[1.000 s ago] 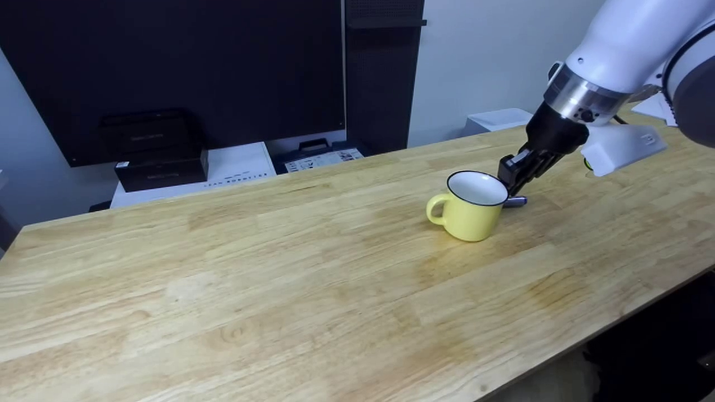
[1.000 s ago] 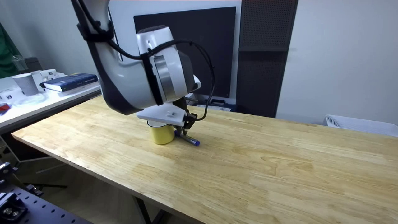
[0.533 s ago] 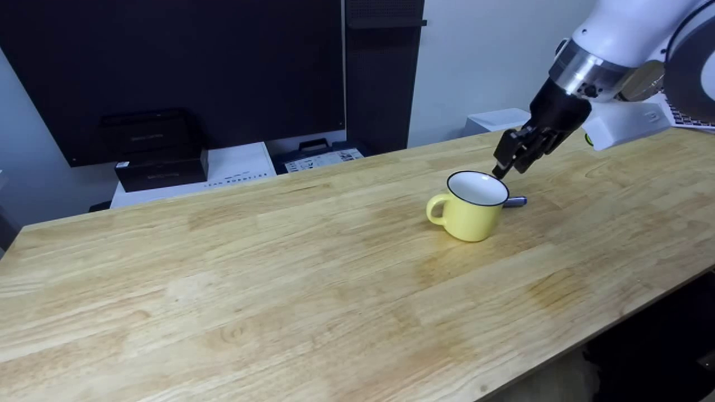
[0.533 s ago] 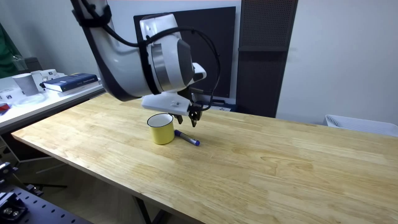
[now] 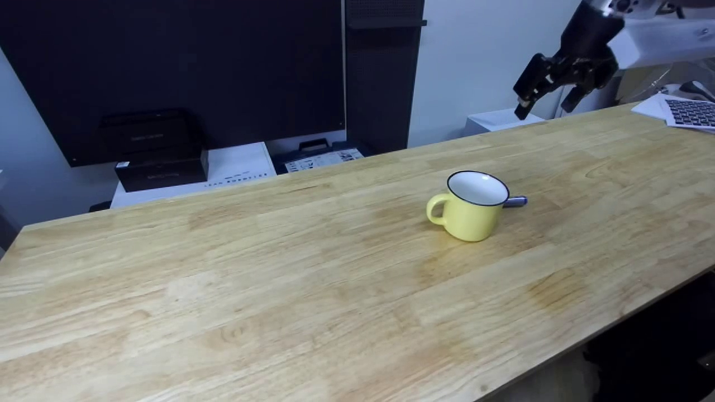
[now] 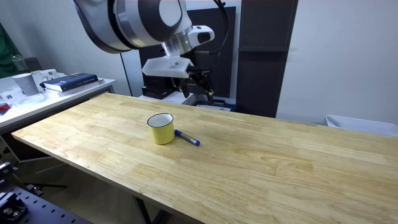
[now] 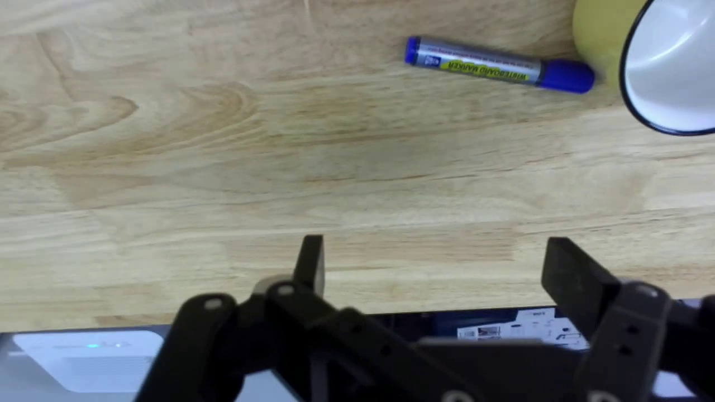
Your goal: Remove the pen from the yellow cup and place it on the table.
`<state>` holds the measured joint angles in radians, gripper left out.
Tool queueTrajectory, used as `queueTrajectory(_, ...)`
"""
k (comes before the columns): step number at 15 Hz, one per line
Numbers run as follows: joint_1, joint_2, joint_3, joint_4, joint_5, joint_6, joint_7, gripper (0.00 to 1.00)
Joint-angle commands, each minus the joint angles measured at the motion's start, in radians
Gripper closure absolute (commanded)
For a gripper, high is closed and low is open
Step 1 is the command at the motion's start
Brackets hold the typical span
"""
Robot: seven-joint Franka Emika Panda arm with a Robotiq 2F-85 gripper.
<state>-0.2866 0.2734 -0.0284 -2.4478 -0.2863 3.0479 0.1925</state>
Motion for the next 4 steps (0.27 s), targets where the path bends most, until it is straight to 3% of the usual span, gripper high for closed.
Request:
queueTrajectory(1, 0.139, -0.101, -0.106, -0.030, 0.051, -0.187, 0.045, 0.00)
queueTrajectory(4, 0.168, -0.131, -0.105, -0.025, 0.086, -0.308, 0.032, 0.00)
